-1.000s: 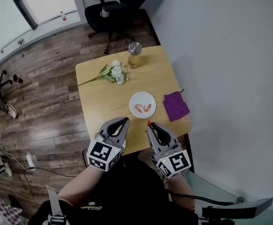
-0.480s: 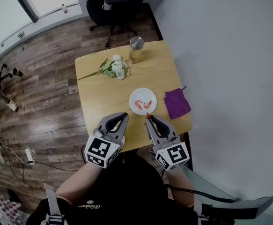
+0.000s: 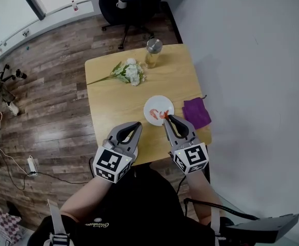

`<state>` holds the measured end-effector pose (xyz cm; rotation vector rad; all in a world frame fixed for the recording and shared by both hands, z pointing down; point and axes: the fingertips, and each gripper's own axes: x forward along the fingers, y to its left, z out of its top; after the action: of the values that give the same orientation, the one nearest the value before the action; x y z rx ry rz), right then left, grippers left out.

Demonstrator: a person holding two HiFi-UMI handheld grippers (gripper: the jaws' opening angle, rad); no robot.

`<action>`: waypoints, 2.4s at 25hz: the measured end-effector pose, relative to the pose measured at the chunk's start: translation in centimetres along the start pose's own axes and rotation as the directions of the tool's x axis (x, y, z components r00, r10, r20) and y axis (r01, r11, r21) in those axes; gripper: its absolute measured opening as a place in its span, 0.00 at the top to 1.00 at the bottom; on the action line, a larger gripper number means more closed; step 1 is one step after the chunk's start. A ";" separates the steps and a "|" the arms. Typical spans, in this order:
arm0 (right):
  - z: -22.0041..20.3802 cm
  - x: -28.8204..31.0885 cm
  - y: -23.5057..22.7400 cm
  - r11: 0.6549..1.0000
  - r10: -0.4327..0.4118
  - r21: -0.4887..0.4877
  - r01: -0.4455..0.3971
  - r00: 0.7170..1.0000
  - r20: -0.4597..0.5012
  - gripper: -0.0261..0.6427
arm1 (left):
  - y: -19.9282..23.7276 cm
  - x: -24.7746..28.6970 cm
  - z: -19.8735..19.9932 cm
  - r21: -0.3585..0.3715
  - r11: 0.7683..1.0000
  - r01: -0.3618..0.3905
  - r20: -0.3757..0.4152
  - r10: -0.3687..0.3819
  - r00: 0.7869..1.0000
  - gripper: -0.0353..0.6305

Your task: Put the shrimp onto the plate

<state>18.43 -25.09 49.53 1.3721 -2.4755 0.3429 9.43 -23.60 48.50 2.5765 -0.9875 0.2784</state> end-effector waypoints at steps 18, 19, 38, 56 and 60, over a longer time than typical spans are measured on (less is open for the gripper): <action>-5.6 6.3 -3.8 0.976 -0.014 -0.217 -0.033 0.977 -0.212 0.89 | 1.2 0.0 -0.5 0.003 1.000 -0.022 -0.022 0.022 1.000 0.94; -5.8 6.6 -3.8 0.973 -0.013 -0.226 -0.039 0.975 -0.223 0.89 | 1.3 -0.1 -0.5 0.002 1.000 -0.025 -0.022 0.025 0.999 0.94; -11.4 11.4 -5.2 0.896 -0.040 -0.416 -0.158 0.902 -0.429 0.89 | 1.7 -0.6 -1.1 -0.007 0.999 -0.036 -0.033 0.035 0.999 0.94; -15.8 13.2 -5.2 0.772 -0.049 -0.537 -0.340 0.811 -0.583 0.89 | 2.7 -1.4 -2.4 -0.020 0.998 -0.065 -0.065 0.064 0.996 0.94; -16.4 13.2 -5.1 0.760 -0.056 -0.541 -0.360 0.793 -0.607 0.89 | 3.0 -2.0 -2.3 -0.018 0.997 -0.071 -0.065 0.070 0.995 0.94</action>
<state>18.34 -32.48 69.90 0.6228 -1.8903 -0.0539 5.80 -23.48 50.81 2.5012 -1.0535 0.3657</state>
